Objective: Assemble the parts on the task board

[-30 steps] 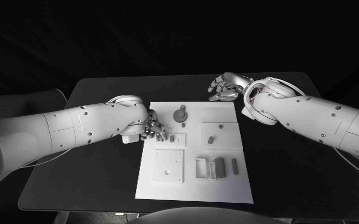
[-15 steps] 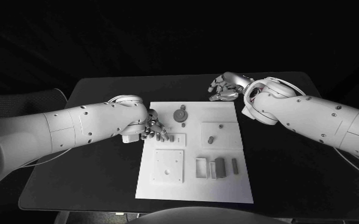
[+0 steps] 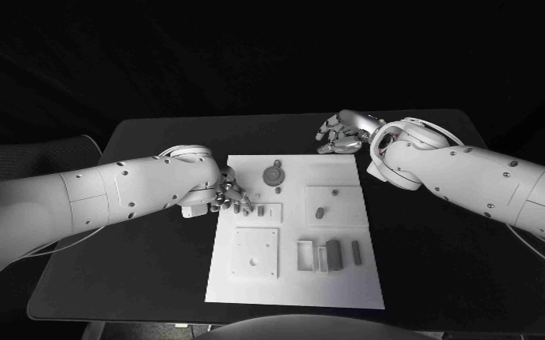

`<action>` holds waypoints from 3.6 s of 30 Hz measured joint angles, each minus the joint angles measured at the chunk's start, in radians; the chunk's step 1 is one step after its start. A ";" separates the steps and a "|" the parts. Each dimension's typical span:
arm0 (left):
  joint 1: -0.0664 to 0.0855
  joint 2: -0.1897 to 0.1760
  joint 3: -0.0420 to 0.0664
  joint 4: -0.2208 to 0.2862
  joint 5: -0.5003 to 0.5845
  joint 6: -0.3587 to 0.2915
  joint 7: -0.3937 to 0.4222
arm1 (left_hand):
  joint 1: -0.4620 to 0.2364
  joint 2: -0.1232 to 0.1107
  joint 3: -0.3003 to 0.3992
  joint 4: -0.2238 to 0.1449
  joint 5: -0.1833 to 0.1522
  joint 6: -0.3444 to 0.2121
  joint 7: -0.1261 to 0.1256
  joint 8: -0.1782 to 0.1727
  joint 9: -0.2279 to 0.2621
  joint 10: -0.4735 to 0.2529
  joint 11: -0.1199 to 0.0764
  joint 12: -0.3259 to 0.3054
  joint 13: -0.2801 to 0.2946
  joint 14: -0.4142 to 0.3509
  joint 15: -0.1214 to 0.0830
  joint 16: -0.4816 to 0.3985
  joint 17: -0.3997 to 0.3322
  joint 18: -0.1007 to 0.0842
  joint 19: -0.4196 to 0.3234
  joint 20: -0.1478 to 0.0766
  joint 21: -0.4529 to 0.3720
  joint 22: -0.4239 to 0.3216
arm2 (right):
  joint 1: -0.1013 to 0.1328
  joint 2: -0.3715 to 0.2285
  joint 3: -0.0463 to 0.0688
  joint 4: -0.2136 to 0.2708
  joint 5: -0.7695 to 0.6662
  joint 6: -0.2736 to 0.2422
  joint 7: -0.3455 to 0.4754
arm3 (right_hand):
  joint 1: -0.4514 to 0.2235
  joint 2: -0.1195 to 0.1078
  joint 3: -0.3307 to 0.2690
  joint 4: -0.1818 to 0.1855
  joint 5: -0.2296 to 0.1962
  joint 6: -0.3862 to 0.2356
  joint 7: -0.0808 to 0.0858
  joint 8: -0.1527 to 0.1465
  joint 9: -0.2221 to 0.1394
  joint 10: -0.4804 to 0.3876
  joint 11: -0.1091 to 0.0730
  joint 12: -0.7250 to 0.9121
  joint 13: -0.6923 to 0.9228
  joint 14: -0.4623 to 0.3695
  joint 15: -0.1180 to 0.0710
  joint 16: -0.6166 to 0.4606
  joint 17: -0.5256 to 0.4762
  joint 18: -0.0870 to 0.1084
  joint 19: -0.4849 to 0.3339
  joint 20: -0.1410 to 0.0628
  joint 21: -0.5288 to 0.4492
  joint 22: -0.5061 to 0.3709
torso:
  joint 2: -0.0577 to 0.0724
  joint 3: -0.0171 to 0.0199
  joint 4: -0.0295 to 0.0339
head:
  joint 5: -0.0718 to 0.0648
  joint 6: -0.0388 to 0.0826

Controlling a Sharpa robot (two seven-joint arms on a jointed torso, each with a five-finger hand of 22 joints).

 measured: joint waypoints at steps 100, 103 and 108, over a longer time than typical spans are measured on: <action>-0.063 0.118 -0.001 -0.139 -0.588 -0.413 0.711 | 0.412 0.067 0.006 -0.168 0.006 -0.231 0.112 -0.160 -0.340 -0.220 0.170 -0.821 -0.402 0.126 0.133 0.018 -0.074 0.032 0.127 0.116 0.062 0.000 | -0.013 -0.001 0.000 -0.006 0.006 0.011 0.002 | 0.000 0.000 -0.003 0.003 0.000 -0.001 0.003 0.000 -0.001 0.000 0.000 0.000 0.000 0.001 -0.001 0.000 0.000 0.001 0.000 0.000 0.000 0.000 | 0.000 0.0010 0.0006 | -0.039 0.013; -0.064 0.120 -0.001 -0.141 -0.589 -0.413 0.711 | 0.408 0.071 0.006 -0.168 0.006 -0.230 0.113 -0.157 -0.341 -0.214 0.175 -0.821 -0.400 0.124 0.137 0.018 -0.075 0.032 0.127 0.116 0.062 0.000 | -0.013 -0.002 0.000 -0.005 0.006 0.012 0.002 | 0.000 0.000 -0.003 0.003 0.000 -0.001 0.003 0.000 -0.001 0.000 0.000 0.000 0.000 0.001 -0.001 0.000 0.000 0.001 0.000 0.000 0.000 0.000 | 0.000 0.0010 0.0002 | -0.039 0.013; -0.064 0.121 0.000 -0.142 -0.591 -0.413 0.711 | 0.408 0.071 0.009 -0.170 0.006 -0.219 0.116 -0.153 -0.341 -0.208 0.177 -0.821 -0.401 0.124 0.137 0.018 -0.075 0.032 0.127 0.116 0.062 0.000 | -0.013 -0.002 0.000 -0.004 0.006 0.013 0.002 | 0.000 0.000 -0.003 0.003 0.000 0.000 0.002 0.000 -0.001 0.000 0.000 0.000 0.000 0.002 0.001 0.000 0.001 0.001 0.000 0.000 0.000 0.000 | 0.000 0.0012 0.0002 | -0.040 0.012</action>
